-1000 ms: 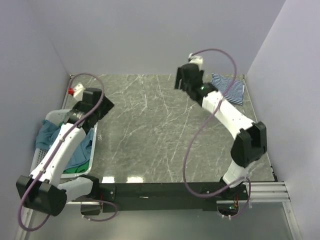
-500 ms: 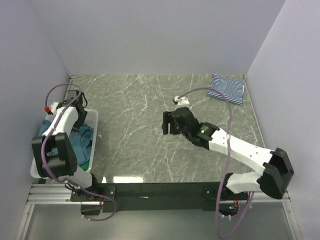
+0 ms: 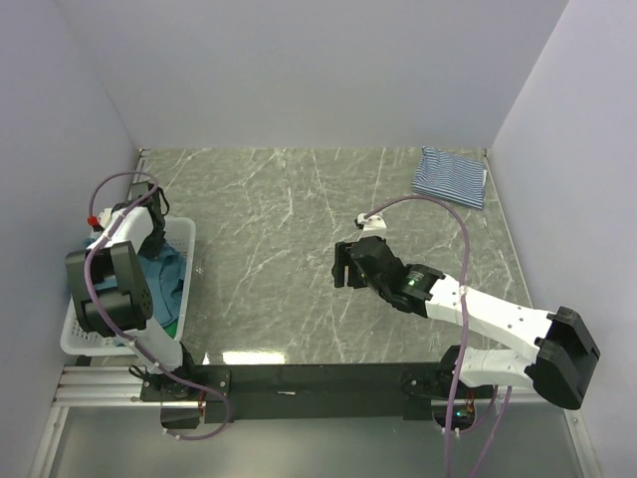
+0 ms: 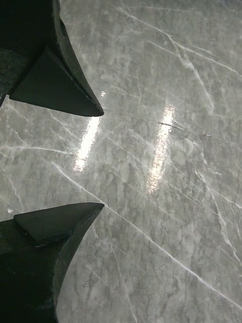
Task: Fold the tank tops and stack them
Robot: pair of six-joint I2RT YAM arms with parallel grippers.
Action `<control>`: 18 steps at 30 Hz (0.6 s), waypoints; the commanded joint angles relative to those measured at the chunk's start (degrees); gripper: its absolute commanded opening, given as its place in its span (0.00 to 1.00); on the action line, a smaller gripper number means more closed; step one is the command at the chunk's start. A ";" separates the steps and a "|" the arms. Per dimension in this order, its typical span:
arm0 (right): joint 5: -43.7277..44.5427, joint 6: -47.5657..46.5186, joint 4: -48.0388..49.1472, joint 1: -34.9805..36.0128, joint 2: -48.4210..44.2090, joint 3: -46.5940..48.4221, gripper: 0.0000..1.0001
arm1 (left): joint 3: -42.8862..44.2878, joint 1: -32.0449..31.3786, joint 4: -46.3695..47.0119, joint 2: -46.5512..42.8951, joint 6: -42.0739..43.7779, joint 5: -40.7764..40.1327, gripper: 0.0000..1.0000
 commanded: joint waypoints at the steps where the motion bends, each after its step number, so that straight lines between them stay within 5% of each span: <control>1: 2.37 0.42 1.29 0.42 -1.99 -0.04 0.75 | 2.26 0.35 0.54 -1.69 2.02 -0.13 0.01; 9: 2.29 0.33 0.67 0.77 -2.51 0.05 0.75 | 2.26 1.05 0.45 -9.78 4.39 -1.71 0.02; 11: 2.20 0.51 0.67 0.85 -2.60 0.14 0.74 | 2.70 1.58 -0.07 -10.58 4.66 -2.15 0.16; 12: 2.03 0.51 0.50 0.94 -2.60 0.05 0.75 | 3.05 1.66 -0.68 -10.41 4.66 -2.93 0.37; 13: 1.94 0.60 0.41 1.03 -2.60 0.14 0.74 | 3.49 2.19 -0.78 -9.80 5.18 -2.77 0.42; 18: 2.20 0.60 0.06 1.21 -3.13 0.23 0.74 | 2.10 3.86 1.06 -9.17 7.63 0.73 0.40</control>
